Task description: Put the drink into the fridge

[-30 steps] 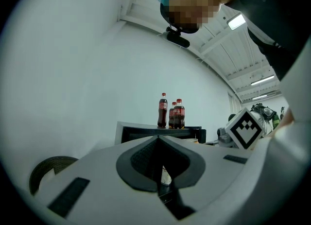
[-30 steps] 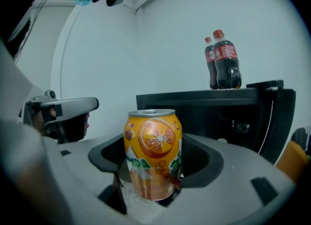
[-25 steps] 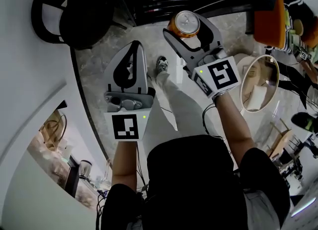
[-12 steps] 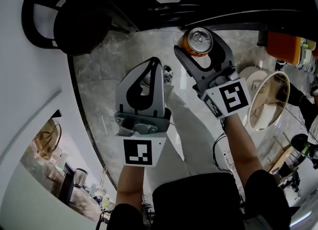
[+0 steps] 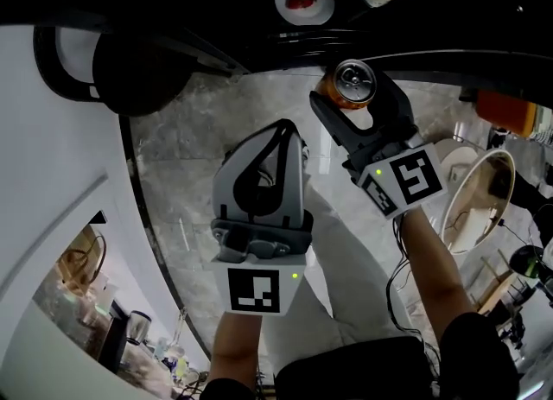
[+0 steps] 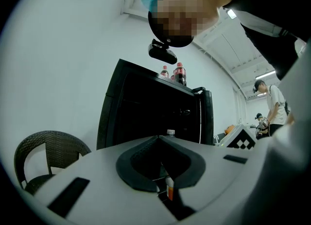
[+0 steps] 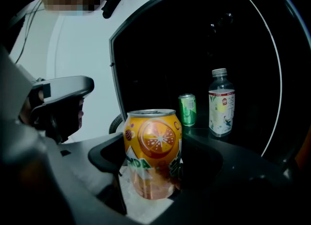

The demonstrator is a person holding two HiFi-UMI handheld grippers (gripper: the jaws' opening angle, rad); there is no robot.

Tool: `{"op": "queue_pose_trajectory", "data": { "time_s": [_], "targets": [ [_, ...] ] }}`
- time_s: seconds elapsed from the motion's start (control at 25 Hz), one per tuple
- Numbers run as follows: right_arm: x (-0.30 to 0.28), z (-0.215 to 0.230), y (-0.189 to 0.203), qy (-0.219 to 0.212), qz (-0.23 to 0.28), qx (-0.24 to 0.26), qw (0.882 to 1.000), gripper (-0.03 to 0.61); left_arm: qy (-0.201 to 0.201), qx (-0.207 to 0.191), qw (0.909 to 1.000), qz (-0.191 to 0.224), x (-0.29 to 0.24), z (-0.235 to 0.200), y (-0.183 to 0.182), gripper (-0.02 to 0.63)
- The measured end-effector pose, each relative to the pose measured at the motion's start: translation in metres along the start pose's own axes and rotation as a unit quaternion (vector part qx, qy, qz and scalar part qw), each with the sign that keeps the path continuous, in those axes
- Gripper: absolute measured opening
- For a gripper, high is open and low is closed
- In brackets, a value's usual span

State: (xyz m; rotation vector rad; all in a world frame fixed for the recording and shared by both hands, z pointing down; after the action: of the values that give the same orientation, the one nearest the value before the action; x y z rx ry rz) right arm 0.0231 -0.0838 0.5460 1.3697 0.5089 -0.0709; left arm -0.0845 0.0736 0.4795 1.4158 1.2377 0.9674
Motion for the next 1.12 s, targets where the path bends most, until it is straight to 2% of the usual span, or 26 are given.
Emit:
{"op": "queue_pose_trajectory", "data": {
  "time_s": [0.24,0.36,0.52,0.72,1.12],
  "targets": [
    [-0.039,0.008,-0.018,-0.010,0.024,0.008,1.000,0.325,0.006,-0.002,0.9999,0.012,-0.011,-0.004,-0.008,0.009],
    [-0.064,0.010,-0.029,-0.019,0.033,0.023,0.999,0.325,-0.001,0.010,0.9998,0.016,-0.015,-0.013,-0.012,0.009],
    [-0.091,0.010,-0.038,-0.026,0.045,0.041,0.998,0.325,-0.008,0.005,0.9997,0.022,-0.016,-0.022,-0.022,0.009],
    [-0.118,0.015,-0.048,-0.027,0.045,0.049,0.997,0.325,-0.015,-0.001,0.9995,0.027,-0.018,-0.024,-0.031,0.009],
    [-0.168,0.022,-0.056,-0.017,0.049,0.059,0.997,0.325,-0.019,0.003,0.9997,0.015,-0.011,-0.029,-0.024,0.009]
  ]
}}
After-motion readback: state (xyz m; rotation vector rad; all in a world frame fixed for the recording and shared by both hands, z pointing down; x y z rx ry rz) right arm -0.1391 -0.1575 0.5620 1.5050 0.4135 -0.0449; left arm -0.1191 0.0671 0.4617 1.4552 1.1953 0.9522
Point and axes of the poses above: the fingertips, and each gripper's own axes: x backward along the fingers, z to its right, y out of its underside, the point moved 10 cm from there along x, backward along the fingers, and after that the axes turned 4 degrees about x, right-handed, at the moved point
